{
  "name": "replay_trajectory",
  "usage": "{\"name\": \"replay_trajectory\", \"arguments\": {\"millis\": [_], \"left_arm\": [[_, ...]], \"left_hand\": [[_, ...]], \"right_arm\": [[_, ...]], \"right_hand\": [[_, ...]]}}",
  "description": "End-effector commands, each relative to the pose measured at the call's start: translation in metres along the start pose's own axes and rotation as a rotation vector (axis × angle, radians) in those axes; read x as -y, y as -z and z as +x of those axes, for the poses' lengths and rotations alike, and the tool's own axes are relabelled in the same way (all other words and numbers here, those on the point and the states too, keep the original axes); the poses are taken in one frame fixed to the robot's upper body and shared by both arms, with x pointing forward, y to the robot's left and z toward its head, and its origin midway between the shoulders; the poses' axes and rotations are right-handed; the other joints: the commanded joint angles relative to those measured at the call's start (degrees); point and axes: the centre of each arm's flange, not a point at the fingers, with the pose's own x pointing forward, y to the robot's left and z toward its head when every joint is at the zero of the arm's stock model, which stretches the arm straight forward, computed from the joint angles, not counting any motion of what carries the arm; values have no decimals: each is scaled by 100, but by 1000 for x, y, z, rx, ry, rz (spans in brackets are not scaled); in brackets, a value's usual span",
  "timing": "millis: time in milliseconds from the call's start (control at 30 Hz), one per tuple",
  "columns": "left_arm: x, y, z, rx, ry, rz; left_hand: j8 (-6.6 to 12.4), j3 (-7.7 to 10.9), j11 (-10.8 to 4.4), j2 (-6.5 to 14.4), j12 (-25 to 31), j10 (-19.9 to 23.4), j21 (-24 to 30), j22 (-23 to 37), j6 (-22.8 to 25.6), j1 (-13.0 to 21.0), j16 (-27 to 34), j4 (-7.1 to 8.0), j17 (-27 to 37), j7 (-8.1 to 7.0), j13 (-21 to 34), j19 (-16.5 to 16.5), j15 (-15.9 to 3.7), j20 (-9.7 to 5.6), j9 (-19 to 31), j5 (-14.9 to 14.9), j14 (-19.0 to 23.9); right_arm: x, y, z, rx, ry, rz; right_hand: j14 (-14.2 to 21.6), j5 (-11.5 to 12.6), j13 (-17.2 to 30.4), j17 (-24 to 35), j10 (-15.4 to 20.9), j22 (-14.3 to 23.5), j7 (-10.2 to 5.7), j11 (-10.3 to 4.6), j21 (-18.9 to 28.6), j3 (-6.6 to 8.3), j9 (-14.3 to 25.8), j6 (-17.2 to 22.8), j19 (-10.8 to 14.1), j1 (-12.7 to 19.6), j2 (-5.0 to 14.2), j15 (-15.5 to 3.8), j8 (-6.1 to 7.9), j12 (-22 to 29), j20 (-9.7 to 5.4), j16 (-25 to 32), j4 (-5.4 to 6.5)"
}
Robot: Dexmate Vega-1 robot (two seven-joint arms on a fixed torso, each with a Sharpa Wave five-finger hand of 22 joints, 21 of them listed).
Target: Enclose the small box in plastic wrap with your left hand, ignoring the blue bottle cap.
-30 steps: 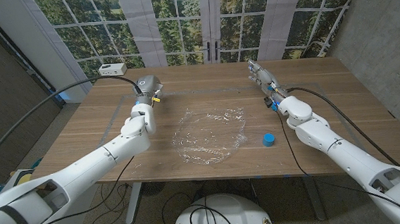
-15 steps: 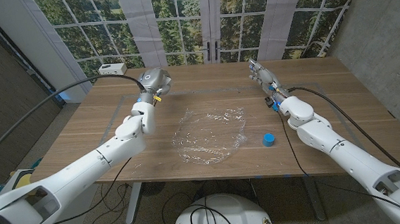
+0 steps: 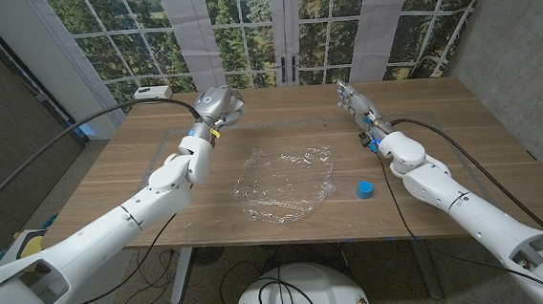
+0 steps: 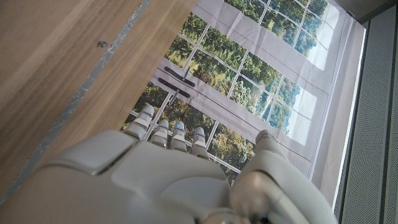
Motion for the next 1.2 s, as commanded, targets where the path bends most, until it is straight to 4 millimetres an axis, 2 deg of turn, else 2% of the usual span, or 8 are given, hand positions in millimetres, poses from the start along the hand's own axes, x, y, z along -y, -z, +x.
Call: {"name": "replay_trajectory", "arguments": {"millis": [33, 600, 1200], "left_arm": [[-6, -25, -2, 156, 31, -13], [2, -54, -3, 344, 107, -31], [17, -86, -8, 500, 230, -79]], "left_hand": [[26, 200, -1238, 547, 817, 1231, 10, -4, 308, 415, -23, 137, 633, 107, 1212, -14, -1553, -16, -1, 51, 991], [25, 214, -1237, 542, 773, 1237, 45, -97, 345, 401, -100, 121, 635, 83, 1235, -33, -1557, -42, -27, 55, 1037], [17, 217, -1234, 527, 725, 1250, 75, -175, 381, 383, -173, 103, 646, 83, 1255, -69, -1557, -44, -63, 58, 1075]], "right_arm": [[-6, -4, -6, 4, 12, -3], [-10, -14, -14, 18, 14, -32], [-8, -14, -23, 28, 39, -26]], "right_hand": [[23, 9, 24, 8, 22, 7, -19, 12, -10, 9, 12, 18, -25, -21, 11, 33, 14, -8, 15, 23, -22], [45, 8, 24, 9, 46, 7, 1, 13, 11, 11, 12, 74, 23, -25, 26, 34, 30, -6, 2, 29, -28], [70, 7, 25, 9, 66, 6, 20, 24, 23, 8, 12, 115, 59, -31, 26, 27, 38, -5, 8, 34, -37]]}}
